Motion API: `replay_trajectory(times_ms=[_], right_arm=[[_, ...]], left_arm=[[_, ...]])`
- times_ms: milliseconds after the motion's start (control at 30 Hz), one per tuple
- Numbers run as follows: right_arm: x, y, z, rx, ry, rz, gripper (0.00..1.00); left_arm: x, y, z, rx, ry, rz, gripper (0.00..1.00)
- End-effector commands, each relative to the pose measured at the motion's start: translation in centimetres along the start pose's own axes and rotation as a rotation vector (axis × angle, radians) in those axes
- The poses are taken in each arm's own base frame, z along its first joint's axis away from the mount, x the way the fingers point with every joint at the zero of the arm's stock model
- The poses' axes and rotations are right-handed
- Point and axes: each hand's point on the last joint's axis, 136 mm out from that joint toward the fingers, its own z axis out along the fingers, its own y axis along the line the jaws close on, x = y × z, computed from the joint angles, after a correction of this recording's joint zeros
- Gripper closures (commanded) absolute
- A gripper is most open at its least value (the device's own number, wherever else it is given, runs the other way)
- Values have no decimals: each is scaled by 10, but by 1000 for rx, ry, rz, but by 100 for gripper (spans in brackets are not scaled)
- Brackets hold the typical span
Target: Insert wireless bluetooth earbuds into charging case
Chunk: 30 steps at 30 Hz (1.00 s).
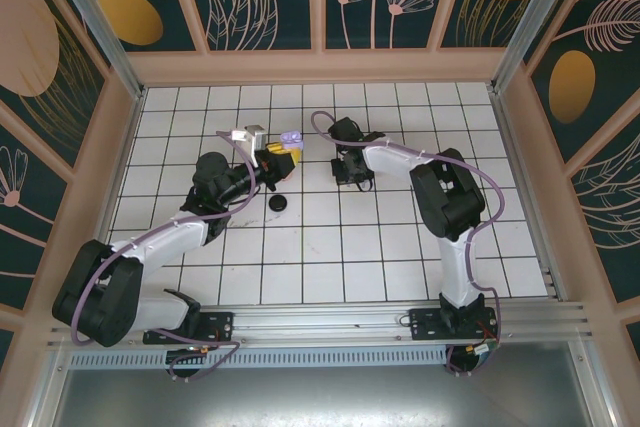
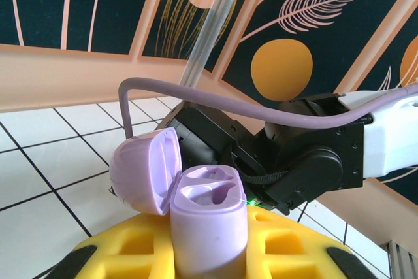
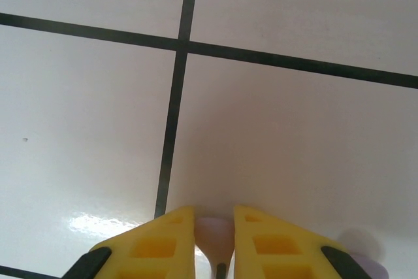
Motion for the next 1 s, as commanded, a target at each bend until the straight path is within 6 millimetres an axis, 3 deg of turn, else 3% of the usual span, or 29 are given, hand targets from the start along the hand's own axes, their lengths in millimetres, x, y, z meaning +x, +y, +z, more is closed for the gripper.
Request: replay_trajectory(times_ms=[0, 267, 500, 733, 967], right_arm=[[-18, 11, -21, -38, -68, 10, 84], [-45, 19, -90, -108, -219, 29, 85], [-58, 23, -154, -176, -362, 32, 84], [-62, 34, -215, -258, -517, 11, 84], [-46, 64, -275, -358, -689, -127, 83]], left_arm=[[-5, -7, -4, 11, -4, 54, 100], [4, -10, -5, 42, 15, 128, 100], [3, -19, -24, 65, -105, 276, 100], [9, -27, -32, 95, -130, 377, 100], [8, -44, -28, 163, -143, 466, 100]])
